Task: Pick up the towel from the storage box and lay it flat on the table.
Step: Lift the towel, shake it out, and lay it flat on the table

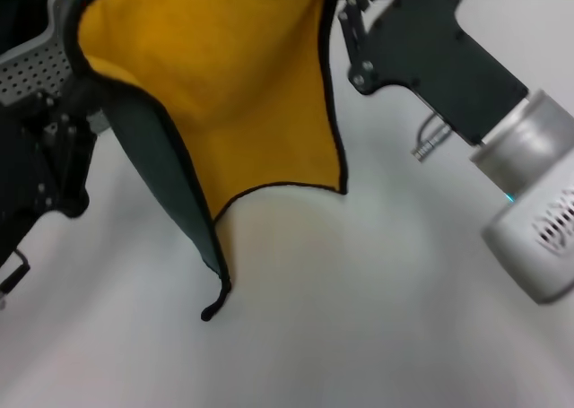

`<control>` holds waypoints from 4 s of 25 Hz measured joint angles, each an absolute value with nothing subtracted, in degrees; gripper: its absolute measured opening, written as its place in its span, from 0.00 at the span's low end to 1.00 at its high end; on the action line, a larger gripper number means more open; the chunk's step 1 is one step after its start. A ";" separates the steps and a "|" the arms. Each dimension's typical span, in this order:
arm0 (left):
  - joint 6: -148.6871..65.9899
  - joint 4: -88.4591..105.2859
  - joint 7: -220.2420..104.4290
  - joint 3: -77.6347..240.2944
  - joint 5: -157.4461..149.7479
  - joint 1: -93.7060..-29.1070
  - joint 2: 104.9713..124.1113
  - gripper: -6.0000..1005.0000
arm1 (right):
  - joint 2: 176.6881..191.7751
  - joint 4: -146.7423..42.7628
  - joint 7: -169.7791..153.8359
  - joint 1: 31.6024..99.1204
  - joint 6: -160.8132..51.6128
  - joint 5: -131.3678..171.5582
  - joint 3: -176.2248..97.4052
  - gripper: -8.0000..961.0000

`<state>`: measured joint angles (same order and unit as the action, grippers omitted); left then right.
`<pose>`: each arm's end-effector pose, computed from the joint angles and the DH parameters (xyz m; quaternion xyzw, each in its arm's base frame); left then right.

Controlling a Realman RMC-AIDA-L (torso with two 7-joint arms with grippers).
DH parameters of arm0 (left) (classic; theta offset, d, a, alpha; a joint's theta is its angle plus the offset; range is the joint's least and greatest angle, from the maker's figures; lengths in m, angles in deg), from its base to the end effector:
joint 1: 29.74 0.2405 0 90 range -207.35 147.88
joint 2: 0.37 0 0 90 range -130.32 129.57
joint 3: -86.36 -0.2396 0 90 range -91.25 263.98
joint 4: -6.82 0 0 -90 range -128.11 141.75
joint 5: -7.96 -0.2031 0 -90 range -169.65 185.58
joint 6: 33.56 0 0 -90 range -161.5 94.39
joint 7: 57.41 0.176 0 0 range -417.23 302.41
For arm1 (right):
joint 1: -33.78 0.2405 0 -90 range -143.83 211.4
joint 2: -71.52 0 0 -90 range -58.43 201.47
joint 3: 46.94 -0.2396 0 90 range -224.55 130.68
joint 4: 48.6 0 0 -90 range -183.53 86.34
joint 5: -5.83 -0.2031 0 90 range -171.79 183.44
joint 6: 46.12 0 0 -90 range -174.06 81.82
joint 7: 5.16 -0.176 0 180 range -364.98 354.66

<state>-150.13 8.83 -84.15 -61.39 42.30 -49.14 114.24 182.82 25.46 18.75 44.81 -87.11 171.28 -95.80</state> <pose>-0.2334 0.2378 0.0307 -0.7452 -0.0387 -0.5617 0.3573 0.0754 0.3055 -0.0375 -0.7894 -0.1474 0.3436 0.4869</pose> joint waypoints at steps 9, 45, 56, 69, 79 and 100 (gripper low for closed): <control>-150.45 8.97 -88.42 -61.38 38.02 -46.64 110.36 0.01 | 176.59 35.49 18.17 36.80 -84.38 172.86 -94.28 0.02; -150.80 28.10 -83.67 -60.71 12.86 -44.68 102.74 0.01 | 159.05 30.50 -12.79 38.90 -111.67 176.87 -85.68 0.02; -150.73 26.72 -84.87 -60.69 7.42 -47.26 101.97 0.01 | 159.58 7.80 -32.26 44.22 -137.03 176.87 -85.79 0.02; -150.62 26.13 -88.37 -60.92 2.91 -49.84 101.43 0.01 | 164.68 -14.52 -44.88 49.56 -160.43 176.86 -83.23 0.02; -150.46 19.51 -93.18 -60.44 -0.10 -51.78 102.68 0.01 | 171.36 -30.75 -54.55 52.12 -165.85 176.08 -82.72 0.02; -144.23 -0.15 -96.02 -55.49 11.49 -62.43 113.87 0.01 | 178.94 -48.12 -60.82 61.55 -156.63 170.94 -85.53 0.03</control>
